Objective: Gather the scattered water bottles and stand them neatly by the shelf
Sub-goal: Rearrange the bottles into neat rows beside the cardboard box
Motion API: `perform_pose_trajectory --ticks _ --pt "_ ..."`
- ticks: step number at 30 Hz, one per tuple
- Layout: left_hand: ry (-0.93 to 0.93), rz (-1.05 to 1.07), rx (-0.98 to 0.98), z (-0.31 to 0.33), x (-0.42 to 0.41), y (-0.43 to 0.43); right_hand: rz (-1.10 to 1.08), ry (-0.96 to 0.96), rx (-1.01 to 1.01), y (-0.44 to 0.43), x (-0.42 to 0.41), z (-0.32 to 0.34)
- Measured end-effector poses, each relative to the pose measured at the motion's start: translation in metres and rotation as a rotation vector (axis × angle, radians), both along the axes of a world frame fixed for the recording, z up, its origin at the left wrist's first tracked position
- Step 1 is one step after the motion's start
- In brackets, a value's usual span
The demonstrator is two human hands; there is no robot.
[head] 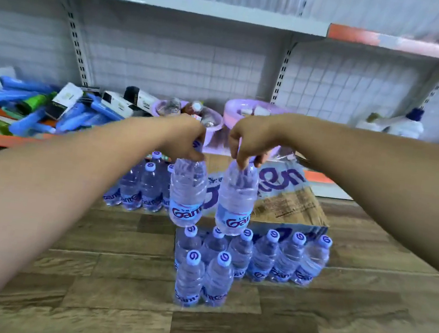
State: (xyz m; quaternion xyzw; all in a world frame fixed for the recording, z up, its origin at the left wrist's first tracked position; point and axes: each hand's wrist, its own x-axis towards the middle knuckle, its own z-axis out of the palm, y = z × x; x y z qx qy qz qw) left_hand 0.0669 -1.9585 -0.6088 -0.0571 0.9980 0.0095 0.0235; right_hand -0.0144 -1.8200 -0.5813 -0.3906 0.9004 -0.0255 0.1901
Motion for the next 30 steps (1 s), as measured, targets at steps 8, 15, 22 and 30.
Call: perform_pose_trajectory --ticks 8,15,22,30 --pt "-0.037 -0.178 0.146 -0.014 -0.036 0.087 -0.079 -0.036 0.152 0.067 -0.024 -0.003" --pt "-0.074 -0.200 0.159 -0.050 -0.053 0.132 -0.141 -0.128 0.141 0.109 -0.039 -0.045" --pt "-0.208 -0.217 0.204 -0.145 -0.066 0.151 -0.133 -0.171 0.195 0.130 -0.048 -0.126" --pt "-0.274 -0.251 0.214 -0.233 -0.066 0.150 -0.085 -0.194 0.210 0.130 -0.061 -0.211"
